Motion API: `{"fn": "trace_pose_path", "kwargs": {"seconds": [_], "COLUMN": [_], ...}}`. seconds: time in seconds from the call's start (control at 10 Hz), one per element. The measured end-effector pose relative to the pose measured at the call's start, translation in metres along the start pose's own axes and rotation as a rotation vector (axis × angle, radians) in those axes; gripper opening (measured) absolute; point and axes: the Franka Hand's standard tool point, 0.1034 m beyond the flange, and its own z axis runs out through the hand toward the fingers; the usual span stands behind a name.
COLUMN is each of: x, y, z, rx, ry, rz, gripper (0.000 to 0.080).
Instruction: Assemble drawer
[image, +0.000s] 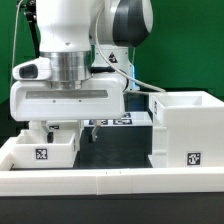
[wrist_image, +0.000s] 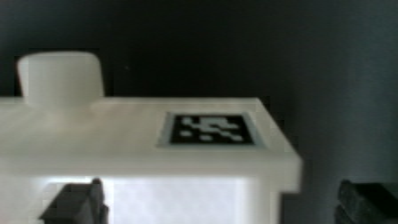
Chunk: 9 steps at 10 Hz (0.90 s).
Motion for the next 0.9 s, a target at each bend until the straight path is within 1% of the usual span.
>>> {"fn": "trace_pose_path", "kwargs": {"seconds": [0.1, 0.3, 0.7, 0.8, 0.9], "x": [-0.0015, -0.0036, -0.0044, -0.0044, -0.0044], "y": [-0.003, -0.0066, -0.0073, -0.0073, -0.0073], "z": [0.0042, 0.008, 0.0094, 0.0094, 0.0094], "rx": [-0.001, -0.002, -0.006, -0.006, -0.006], "ry": [-0.003, -0.002, 0.004, 0.004, 0.004], "rz": [-0.005, -0.01, -0.011, -0.011, -0.011], "gripper": [0.0649, 0.0649, 0.0649, 0.0558, 0.0558]}}
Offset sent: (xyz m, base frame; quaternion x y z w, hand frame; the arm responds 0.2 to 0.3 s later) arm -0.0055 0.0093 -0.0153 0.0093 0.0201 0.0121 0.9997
